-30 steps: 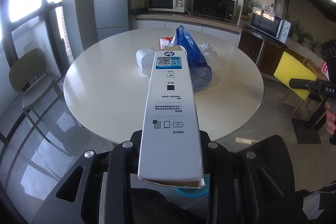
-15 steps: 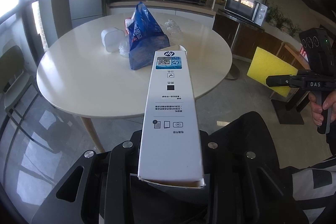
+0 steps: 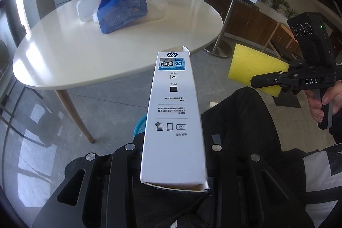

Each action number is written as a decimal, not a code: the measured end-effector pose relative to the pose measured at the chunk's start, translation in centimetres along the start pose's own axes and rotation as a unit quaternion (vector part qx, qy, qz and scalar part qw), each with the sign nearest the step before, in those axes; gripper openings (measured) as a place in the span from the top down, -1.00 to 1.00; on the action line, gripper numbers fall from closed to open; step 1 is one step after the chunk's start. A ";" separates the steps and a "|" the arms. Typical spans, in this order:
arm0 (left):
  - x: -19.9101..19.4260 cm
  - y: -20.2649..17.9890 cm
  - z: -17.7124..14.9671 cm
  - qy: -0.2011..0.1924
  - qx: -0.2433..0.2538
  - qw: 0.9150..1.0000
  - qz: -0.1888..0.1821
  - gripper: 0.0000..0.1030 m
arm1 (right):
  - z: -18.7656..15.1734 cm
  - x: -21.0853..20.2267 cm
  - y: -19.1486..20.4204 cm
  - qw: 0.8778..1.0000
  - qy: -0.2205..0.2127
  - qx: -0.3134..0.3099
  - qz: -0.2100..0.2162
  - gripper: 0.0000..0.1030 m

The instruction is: Collect trash

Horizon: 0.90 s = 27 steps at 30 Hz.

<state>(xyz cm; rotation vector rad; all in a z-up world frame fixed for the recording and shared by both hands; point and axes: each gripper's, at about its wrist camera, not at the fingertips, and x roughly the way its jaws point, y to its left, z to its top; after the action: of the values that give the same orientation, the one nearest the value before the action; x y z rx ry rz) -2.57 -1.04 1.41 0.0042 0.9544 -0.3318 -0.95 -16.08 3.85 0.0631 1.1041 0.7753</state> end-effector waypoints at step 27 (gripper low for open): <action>14.0 6.2 -3.8 0.174 -0.138 0.973 -0.059 0.42 | -0.3 13.5 -8.8 0.988 0.110 0.112 0.011 0.54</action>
<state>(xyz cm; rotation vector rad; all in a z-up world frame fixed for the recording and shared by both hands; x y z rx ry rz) 3.56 1.51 -12.82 -0.2562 1.3457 -0.3103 6.45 -14.76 -10.45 0.1830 1.3994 0.6864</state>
